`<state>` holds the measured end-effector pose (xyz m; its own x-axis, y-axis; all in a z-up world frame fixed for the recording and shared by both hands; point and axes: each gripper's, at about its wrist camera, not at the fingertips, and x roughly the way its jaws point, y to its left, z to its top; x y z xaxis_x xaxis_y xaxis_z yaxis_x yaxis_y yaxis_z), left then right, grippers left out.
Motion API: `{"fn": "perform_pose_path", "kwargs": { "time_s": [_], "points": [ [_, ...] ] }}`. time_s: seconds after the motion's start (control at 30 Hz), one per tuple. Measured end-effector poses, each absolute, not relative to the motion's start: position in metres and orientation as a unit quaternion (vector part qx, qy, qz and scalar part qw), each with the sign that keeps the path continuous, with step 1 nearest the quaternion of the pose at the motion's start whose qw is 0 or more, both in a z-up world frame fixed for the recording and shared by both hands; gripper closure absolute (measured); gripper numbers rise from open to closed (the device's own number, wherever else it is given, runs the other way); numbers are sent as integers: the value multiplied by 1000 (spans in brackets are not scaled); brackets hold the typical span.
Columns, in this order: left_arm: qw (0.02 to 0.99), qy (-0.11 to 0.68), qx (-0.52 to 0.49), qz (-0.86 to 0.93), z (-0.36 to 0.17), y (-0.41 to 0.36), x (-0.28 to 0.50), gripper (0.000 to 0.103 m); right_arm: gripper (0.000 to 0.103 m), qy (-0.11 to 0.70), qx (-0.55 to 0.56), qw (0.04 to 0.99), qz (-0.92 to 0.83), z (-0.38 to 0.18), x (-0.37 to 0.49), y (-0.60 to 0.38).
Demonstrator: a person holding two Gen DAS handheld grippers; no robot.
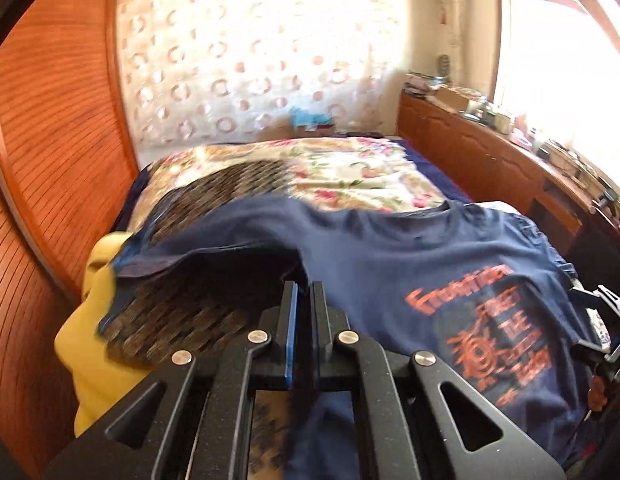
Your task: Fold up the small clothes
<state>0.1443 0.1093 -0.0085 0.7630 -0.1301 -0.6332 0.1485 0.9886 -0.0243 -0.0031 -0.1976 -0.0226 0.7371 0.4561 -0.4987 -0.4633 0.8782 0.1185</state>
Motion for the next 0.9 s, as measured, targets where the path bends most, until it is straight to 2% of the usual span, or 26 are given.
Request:
{"fn": "perform_pose_path", "kwargs": {
  "time_s": [0.2,0.37,0.43,0.47,0.53,0.57,0.77,0.9],
  "points": [
    [941,320,28,-110,0,72,139,96,2,264,-5,935,236,-25,-9,-205],
    [942,313,26,-121,1,73,120,77,2,270,-3,935,231,-28,-8,-203],
    [943,308,29,-120,3,70,113,50,2,272,-2,934,232,-27,-7,-199],
    [945,303,33,-115,3,71,108,46,2,271,-4,934,233,-26,-7,-197],
    [948,299,43,-100,2,72,101,25,2,268,-12,934,236,-21,-2,-195],
    [950,293,42,-95,2,76,95,23,2,267,-16,934,238,-20,-2,-192],
    [957,281,-3,-75,-5,114,66,23,2,254,-40,927,273,-7,22,-169],
    [958,279,-19,-56,-13,134,53,22,12,253,-48,912,319,5,53,-139]
  ]
}}
